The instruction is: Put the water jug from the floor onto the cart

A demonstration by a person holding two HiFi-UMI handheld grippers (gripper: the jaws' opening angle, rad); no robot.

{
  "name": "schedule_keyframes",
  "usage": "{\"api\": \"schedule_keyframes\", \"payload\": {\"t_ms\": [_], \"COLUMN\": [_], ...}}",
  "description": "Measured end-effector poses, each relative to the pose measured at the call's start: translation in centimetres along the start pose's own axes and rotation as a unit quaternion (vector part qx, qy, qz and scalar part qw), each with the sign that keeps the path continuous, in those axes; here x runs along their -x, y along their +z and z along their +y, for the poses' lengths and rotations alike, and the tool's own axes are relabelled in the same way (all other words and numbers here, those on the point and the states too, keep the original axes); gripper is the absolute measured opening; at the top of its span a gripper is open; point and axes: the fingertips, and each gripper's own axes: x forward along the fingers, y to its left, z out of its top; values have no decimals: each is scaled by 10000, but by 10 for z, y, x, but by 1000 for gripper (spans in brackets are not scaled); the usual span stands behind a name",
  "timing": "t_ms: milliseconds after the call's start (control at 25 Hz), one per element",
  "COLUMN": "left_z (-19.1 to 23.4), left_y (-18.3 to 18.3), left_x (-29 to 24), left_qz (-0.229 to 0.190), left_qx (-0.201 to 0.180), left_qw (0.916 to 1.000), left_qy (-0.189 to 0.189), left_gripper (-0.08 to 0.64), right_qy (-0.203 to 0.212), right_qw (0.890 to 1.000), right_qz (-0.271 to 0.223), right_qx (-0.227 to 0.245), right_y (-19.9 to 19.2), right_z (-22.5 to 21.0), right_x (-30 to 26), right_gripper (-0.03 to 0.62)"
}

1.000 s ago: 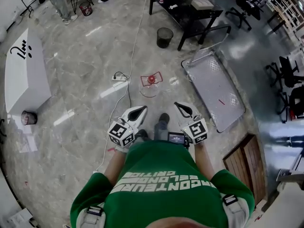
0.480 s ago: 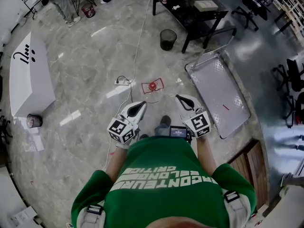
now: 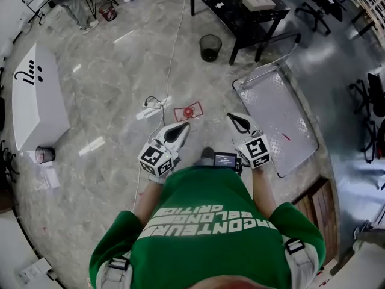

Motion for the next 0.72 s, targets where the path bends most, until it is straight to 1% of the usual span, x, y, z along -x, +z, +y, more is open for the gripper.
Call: {"api": "schedule_keyframes", "payload": {"t_ms": [200,480,720], "left_z": [7,9,20], "left_y": [-5,-16,-21], "left_x": [-15,-22,-16], "left_qz": [71,117,205], "left_qx": [69,163,284], "left_qw": [9998,9990,9979], "left_qy": [191,403,553], "left_gripper": [14,14,14], "right_qy": [184,502,578], "right_qw": [9998,9987,9981], "right_qz": [17,21,178], "right_qx": [-22,63,-76], "right_y": [-7,-14,-24], "right_z": [-16,-19,-22], "right_x": [-9,-21,-32], "right_gripper": [-7,-7,-7]}}
